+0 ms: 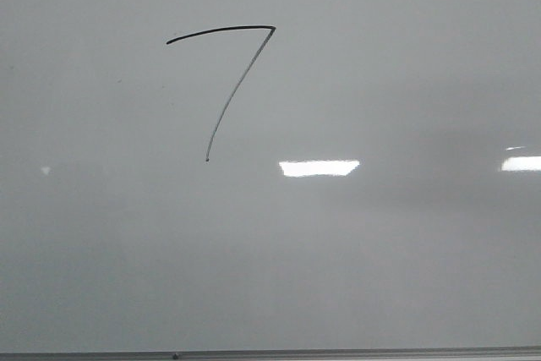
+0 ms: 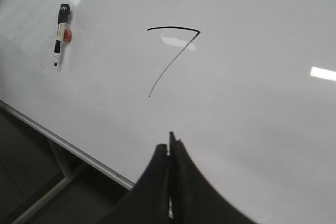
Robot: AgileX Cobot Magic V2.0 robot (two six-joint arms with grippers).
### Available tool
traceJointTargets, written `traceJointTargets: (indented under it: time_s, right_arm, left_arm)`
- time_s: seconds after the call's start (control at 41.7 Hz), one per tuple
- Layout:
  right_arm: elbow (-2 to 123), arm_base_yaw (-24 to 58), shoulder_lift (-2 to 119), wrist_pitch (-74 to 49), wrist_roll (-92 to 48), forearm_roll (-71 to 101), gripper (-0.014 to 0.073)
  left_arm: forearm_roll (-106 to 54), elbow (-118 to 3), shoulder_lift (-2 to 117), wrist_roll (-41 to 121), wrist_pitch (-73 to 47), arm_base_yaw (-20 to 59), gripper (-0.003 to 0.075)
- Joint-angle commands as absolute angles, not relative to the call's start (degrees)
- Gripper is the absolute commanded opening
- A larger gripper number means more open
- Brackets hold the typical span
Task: Write number 7 on whiteboard
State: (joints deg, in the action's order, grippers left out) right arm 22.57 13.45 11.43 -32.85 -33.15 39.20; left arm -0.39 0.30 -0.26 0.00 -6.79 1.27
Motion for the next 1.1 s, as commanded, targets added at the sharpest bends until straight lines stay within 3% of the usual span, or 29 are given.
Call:
traceJointTargets:
  time_s: [0.0, 0.743, 0.958, 1.078]
  right_arm:
    - [24.1, 13.1, 12.1, -29.8, -33.2, 41.0, -0.0060]
    - [24.1, 13.1, 12.1, -29.7, -33.2, 41.0, -0.0060]
    - [20.2, 12.2, 9.7, -17.0, -33.0, 35.4, -0.0060]
    - [14.2, 8.5, 7.1, -8.8, -25.5, 25.4, -0.0060]
  left_arm:
    - [-0.9, 0.6, -1.1, 0.0, -1.5, 1.2, -0.0020]
    - [-0.9, 0.6, -1.1, 0.0, -1.5, 1.2, -0.0020]
    - [-0.9, 0.6, -1.1, 0.0, -1.5, 1.2, -0.0020]
    - [-0.9, 0.6, -1.1, 0.0, -1.5, 1.2, -0.0020]
